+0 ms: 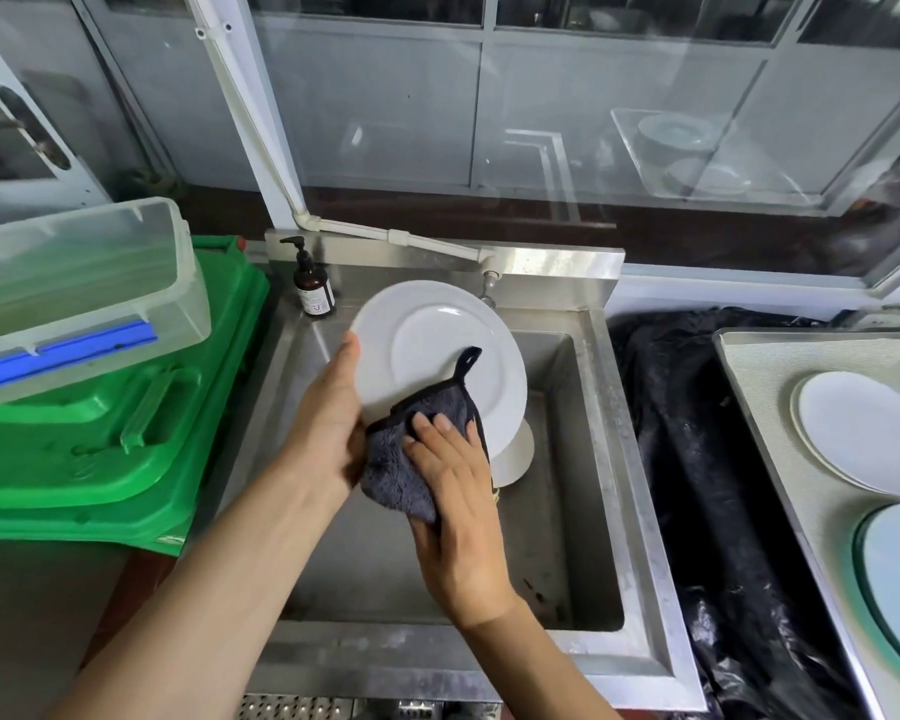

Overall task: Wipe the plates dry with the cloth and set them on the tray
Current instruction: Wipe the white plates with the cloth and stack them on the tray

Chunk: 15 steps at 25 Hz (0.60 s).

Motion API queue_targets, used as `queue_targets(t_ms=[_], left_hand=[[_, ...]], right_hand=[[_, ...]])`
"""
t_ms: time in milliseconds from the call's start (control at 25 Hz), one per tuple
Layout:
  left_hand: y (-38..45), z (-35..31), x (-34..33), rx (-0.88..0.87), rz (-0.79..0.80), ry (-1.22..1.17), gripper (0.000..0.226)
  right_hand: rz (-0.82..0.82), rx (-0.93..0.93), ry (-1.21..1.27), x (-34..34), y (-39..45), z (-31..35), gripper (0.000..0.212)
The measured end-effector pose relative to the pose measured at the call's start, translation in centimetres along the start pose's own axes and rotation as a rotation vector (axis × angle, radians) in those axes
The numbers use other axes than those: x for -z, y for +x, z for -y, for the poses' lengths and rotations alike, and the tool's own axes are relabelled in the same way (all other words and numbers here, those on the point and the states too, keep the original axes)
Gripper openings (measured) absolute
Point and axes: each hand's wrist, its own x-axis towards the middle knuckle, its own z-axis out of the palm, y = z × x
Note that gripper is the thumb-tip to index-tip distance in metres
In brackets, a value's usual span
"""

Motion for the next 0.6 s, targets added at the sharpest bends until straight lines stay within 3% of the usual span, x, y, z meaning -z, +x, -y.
queue_targets(t_ms=[80,200,280,400,600], left_hand=[[0.4,-0.6,-0.7,-0.114,-0.042,-0.103,0.041],[0.5,-1.1,-0.2,-0.214,0.068,-0.053,0.038],[0.2,-1.0,0.2,-0.185,0.094,-0.036,0.041],[-0.4,-0.4,-0.5,-0.153,0.148,0.011,0.045],[-0.5,0.7,-1.5,-0.186,0.126,0.047,0.041]], right_hand=[[-0.075,-0.079,0.048,0.2,-1.5,-0.6,0.046],[-0.307,-0.497,0.226,1.0,-1.2,-1.2,0.049],[-0.425,-0.697,0.259,2.3,0.8,-2.4,0.034],[-0.465,-0.752,0.18,4.7,4.0,-4.8,0.015],[-0.234,-0.643,0.088,6.7,7.3,-5.8,0.034]])
